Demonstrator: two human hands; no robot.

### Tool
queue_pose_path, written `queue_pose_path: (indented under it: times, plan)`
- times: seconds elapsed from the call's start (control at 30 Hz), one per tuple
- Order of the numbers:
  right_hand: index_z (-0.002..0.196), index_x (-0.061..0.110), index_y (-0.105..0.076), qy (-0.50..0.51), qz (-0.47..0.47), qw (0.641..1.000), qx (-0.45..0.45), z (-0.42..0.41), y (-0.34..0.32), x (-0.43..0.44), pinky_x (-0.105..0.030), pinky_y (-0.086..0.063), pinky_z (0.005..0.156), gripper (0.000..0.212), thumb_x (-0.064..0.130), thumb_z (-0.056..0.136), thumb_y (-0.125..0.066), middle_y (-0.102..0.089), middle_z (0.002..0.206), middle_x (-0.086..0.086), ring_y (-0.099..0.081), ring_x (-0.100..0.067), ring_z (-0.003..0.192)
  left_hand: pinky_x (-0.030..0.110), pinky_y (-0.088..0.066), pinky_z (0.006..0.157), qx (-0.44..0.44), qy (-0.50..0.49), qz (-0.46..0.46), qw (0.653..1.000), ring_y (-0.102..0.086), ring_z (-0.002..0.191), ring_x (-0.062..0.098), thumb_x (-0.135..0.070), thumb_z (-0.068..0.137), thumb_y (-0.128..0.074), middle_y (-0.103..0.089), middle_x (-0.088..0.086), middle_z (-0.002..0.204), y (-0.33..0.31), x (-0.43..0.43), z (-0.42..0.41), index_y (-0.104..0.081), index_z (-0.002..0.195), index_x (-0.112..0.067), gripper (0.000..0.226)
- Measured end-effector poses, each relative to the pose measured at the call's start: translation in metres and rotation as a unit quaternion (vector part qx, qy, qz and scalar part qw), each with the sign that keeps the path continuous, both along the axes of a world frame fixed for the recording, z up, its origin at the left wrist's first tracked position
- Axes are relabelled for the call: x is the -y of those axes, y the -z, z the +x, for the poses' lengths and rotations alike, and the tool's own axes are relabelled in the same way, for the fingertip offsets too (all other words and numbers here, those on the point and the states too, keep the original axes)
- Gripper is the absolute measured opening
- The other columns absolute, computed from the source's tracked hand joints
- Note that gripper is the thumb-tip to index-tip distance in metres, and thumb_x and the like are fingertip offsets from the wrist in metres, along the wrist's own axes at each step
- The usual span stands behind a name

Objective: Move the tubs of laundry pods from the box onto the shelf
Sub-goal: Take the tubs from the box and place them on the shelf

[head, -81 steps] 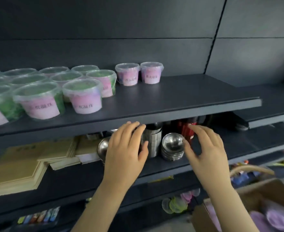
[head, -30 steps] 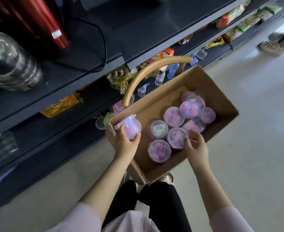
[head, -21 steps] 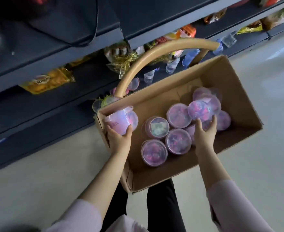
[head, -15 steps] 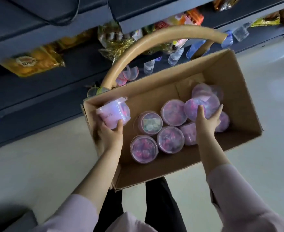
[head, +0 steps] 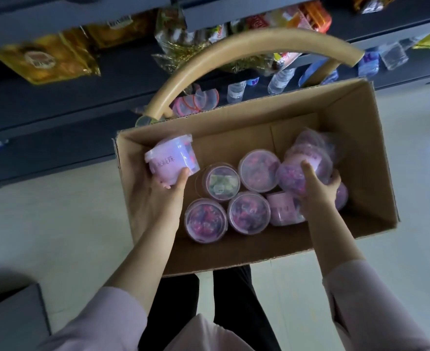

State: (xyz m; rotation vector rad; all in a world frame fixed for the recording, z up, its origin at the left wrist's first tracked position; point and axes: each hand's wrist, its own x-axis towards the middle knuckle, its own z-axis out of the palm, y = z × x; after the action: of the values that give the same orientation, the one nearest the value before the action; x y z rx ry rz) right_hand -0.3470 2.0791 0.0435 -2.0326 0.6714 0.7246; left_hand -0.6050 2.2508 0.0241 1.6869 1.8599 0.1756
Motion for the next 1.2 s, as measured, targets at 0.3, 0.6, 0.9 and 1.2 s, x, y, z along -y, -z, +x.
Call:
queue_pose_path:
  times: [0.3, 0.6, 0.9, 1.2]
  plan:
    - [0.128, 0.043, -0.037, -0.034, 0.203, 0.977, 0.048, -0.086, -0.058, 0.003, -0.048, -0.052, 0.096, 0.077, 0.04, 0.066, -0.083, -0.054, 0.135, 0.001, -0.06, -0.016, 0.118, 0.036, -0.055, 0.079, 0.242, -0.056, -0.096, 0.964, -0.063, 0.098, 0.001, -0.07, 0.068, -0.068, -0.066, -0.022, 0.104, -0.05, 0.027, -0.022, -0.057, 0.106, -0.053, 0.043]
    - [0.138, 0.043, -0.043, -0.147, 0.374, 0.909, 0.107, -0.226, -0.203, -0.023, -0.045, -0.053, 0.092, 0.072, 0.031, 0.076, -0.076, -0.059, 0.133, -0.005, -0.06, -0.025, 0.12, 0.034, -0.052, 0.089, 0.428, -0.041, -0.152, 0.89, -0.067, 0.094, 0.01, -0.063, 0.057, -0.071, -0.073, -0.009, 0.097, -0.216, 0.019, -0.154, -0.067, 0.102, -0.026, 0.059]
    - [0.129, 0.051, -0.046, -0.234, 0.474, 0.823, 0.208, -0.375, -0.359, -0.064, -0.055, -0.052, 0.093, 0.07, 0.038, 0.069, -0.08, -0.058, 0.129, -0.003, -0.061, -0.027, 0.118, 0.017, -0.047, 0.072, 0.499, 0.048, 0.039, 0.864, -0.064, 0.093, -0.009, -0.056, 0.056, -0.076, -0.066, -0.027, 0.103, -0.395, -0.011, -0.317, -0.004, 0.142, -0.06, 0.112]
    - [0.13, 0.051, -0.043, -0.348, 0.545, 0.705, 0.291, -0.405, -0.466, -0.136, -0.045, -0.057, 0.086, 0.077, 0.042, 0.064, -0.083, -0.059, 0.127, 0.0, -0.064, -0.023, 0.112, 0.011, -0.052, 0.068, 0.535, 0.125, 0.198, 0.812, -0.065, 0.1, -0.002, -0.057, 0.058, -0.082, -0.061, -0.02, 0.113, -0.499, -0.062, -0.369, -0.01, 0.13, -0.074, 0.104]
